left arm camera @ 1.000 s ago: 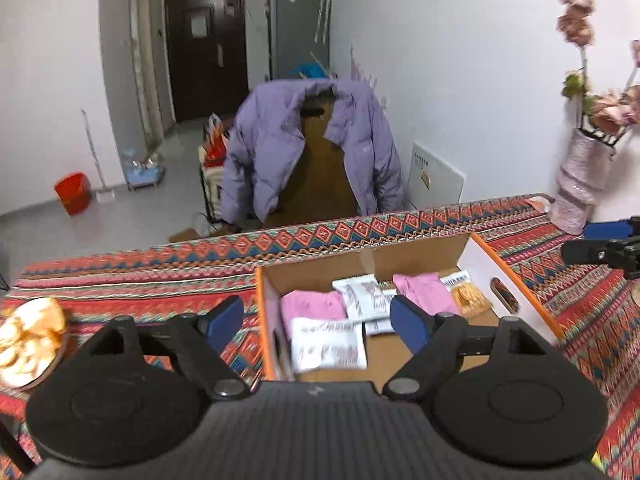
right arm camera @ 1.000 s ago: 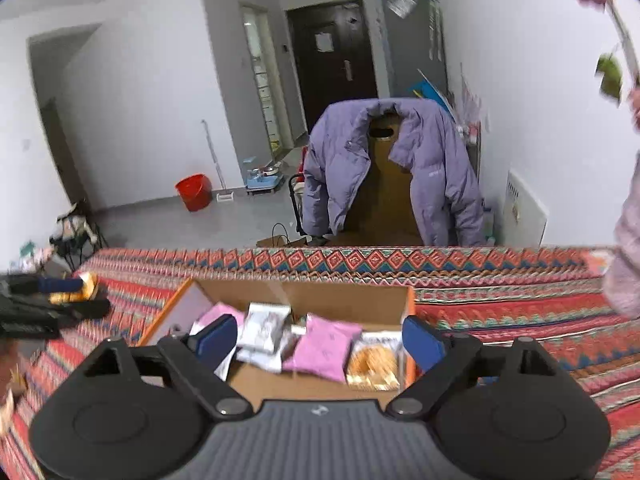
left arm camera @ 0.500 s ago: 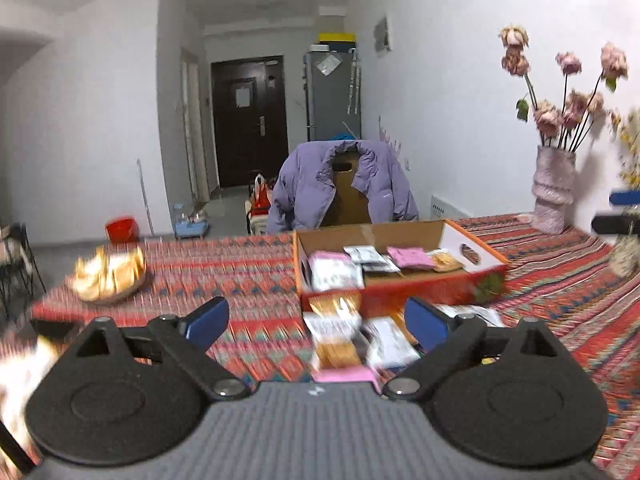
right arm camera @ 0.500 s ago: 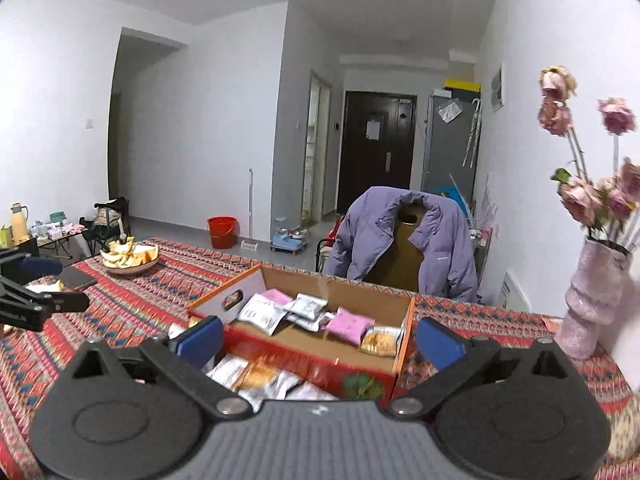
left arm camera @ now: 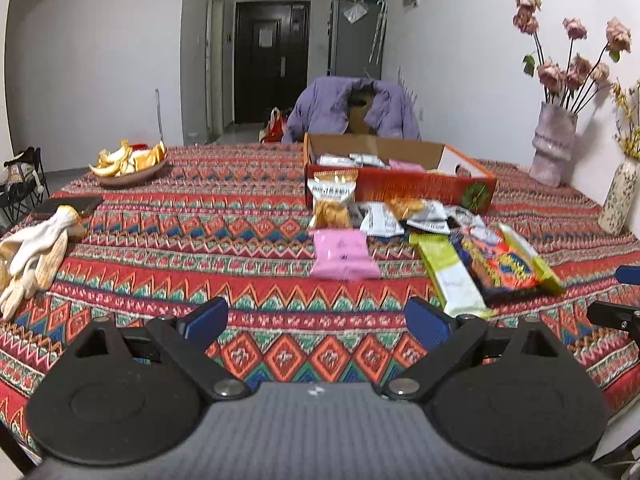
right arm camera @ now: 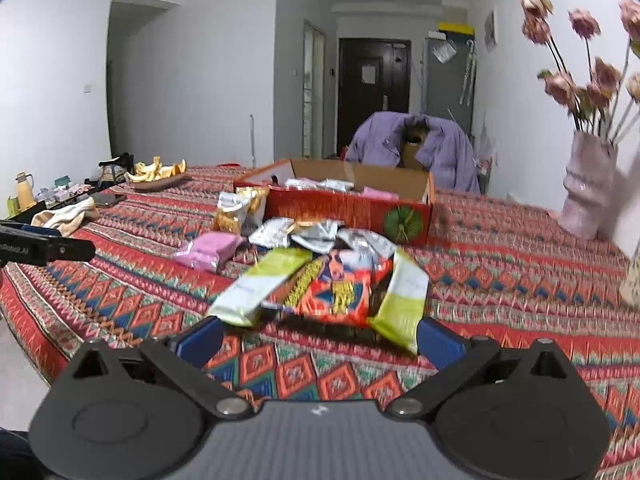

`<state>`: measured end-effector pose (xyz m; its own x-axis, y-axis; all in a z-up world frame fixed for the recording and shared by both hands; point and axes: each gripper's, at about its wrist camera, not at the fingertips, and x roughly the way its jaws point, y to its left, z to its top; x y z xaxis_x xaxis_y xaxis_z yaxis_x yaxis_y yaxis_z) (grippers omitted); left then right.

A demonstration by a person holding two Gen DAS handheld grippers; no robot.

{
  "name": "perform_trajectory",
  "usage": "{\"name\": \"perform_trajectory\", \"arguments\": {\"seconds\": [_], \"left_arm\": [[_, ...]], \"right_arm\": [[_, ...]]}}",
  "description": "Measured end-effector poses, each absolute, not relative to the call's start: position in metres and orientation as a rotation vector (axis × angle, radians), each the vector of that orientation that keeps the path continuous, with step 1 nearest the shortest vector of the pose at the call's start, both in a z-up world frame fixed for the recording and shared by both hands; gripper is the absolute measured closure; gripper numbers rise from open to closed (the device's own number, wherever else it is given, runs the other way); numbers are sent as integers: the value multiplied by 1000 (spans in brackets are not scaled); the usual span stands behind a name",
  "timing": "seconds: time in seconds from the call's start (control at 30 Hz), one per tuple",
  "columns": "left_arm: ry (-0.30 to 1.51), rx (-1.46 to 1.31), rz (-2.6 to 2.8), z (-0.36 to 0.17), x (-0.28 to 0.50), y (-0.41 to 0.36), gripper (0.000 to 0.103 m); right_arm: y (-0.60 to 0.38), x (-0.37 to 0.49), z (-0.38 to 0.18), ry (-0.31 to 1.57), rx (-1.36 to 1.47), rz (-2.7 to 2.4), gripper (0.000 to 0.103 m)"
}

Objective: Organize snacks
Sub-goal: 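Withdraw both tools from the box back toward the snack pile, then grasp a green-and-white bar packet with the left tool while the right tool grasps another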

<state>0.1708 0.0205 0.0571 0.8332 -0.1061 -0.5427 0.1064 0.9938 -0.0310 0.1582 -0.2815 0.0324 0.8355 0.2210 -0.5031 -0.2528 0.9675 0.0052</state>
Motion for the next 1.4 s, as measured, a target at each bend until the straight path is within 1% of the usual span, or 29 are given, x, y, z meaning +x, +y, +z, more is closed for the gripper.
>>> {"name": "perform_trajectory", "arguments": {"seconds": [0.3, 0.47, 0.6, 0.63, 0.67, 0.8, 0.87, 0.93, 0.97, 1.03, 1.1, 1.17, 1.2, 1.23, 1.3, 1.33, 1.37, 1.4], "left_arm": [[617, -13, -148, 54, 191, 16, 6], [655, 5, -161, 46, 218, 7, 6], [690, -3, -163, 39, 245, 1, 6], [700, -9, -168, 39, 251, -1, 6], [710, -16, -179, 38, 258, -3, 6], [736, -20, -243, 35, 280, -20, 6], [741, -8, -284, 32, 289, -38, 6], [733, 11, -338, 28, 296, -59, 6], [730, 20, -343, 26, 300, -68, 6], [743, 40, -339, 17, 309, -85, 7], [778, 33, -345, 8, 319, -95, 11], [802, 30, -345, 2, 325, -102, 23], [805, 32, -350, 0, 327, -104, 27], [813, 37, -351, -2, 329, -105, 33], [807, 59, -326, -5, 331, -105, 40], [802, 77, -312, -5, 331, -106, 49], [794, 92, -294, -6, 330, -105, 56], [788, 101, -283, -6, 330, -104, 57]], "right_arm": [[-293, 173, 23, 555, -41, 187, 0], [-300, 193, 22, 550, 4, 158, 0], [-298, 213, 18, 561, -13, 140, 2], [-298, 219, 17, 566, -14, 139, 3], [-298, 224, 16, 569, -8, 133, 7], [-307, 247, 13, 572, 27, 93, 10], [-313, 259, 10, 575, 42, 65, 17], [-321, 272, 6, 591, 63, 46, 19], [-325, 280, 3, 600, 73, 40, 22], [-331, 294, -2, 615, 82, 28, 25], [-332, 305, -8, 628, 81, 27, 26], [-333, 314, -15, 645, 85, 35, 34], [-334, 318, -18, 653, 84, 40, 36], [-334, 321, -21, 660, 82, 46, 39], [-337, 326, -24, 670, 90, 60, 43], [-338, 326, -25, 670, 95, 62, 44], [-340, 326, -25, 669, 101, 70, 52], [-341, 326, -25, 672, 97, 75, 59]]}}
